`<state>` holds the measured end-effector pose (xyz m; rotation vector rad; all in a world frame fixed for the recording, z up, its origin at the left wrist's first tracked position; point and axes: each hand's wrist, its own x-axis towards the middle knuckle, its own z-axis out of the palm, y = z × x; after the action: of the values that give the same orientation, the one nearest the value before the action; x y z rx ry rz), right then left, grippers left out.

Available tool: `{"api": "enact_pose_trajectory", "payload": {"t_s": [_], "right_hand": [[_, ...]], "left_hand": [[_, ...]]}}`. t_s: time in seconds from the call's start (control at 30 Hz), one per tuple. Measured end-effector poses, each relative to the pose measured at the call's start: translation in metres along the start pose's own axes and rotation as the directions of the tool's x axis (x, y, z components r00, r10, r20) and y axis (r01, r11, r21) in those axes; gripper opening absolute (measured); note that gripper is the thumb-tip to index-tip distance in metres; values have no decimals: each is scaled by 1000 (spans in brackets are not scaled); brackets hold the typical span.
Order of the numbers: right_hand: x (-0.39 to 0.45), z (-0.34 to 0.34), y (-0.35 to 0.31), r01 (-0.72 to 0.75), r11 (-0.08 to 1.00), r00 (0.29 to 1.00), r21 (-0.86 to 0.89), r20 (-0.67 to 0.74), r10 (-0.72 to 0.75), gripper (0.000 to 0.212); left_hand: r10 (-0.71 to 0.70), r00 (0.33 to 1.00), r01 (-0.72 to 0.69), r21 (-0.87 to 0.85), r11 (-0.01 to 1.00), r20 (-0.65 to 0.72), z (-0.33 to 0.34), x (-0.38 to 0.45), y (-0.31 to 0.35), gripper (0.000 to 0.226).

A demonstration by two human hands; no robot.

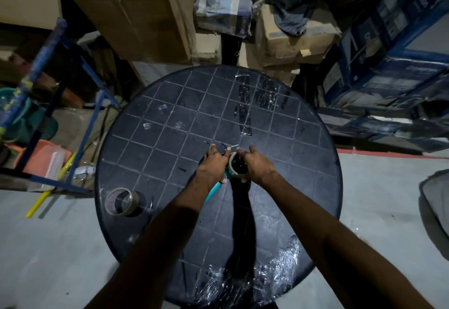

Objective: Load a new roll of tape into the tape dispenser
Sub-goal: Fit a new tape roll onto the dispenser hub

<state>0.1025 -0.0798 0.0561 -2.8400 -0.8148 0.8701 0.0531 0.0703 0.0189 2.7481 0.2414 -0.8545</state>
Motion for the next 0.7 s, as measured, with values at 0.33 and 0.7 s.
{"api": "enact_pose_trajectory", "payload": {"t_s": [0.33, 0.7], "right_hand": [[0, -11, -9, -87, 996, 996, 25, 35, 87, 87], [13, -9, -11, 12, 999, 1000, -31, 21, -11, 61]], "left_hand": [[-10, 1000, 10, 5, 1000, -6, 0, 2, 0, 125], [-5, 1000, 5, 5, 1000, -8, 5, 8, -1, 125]]}}
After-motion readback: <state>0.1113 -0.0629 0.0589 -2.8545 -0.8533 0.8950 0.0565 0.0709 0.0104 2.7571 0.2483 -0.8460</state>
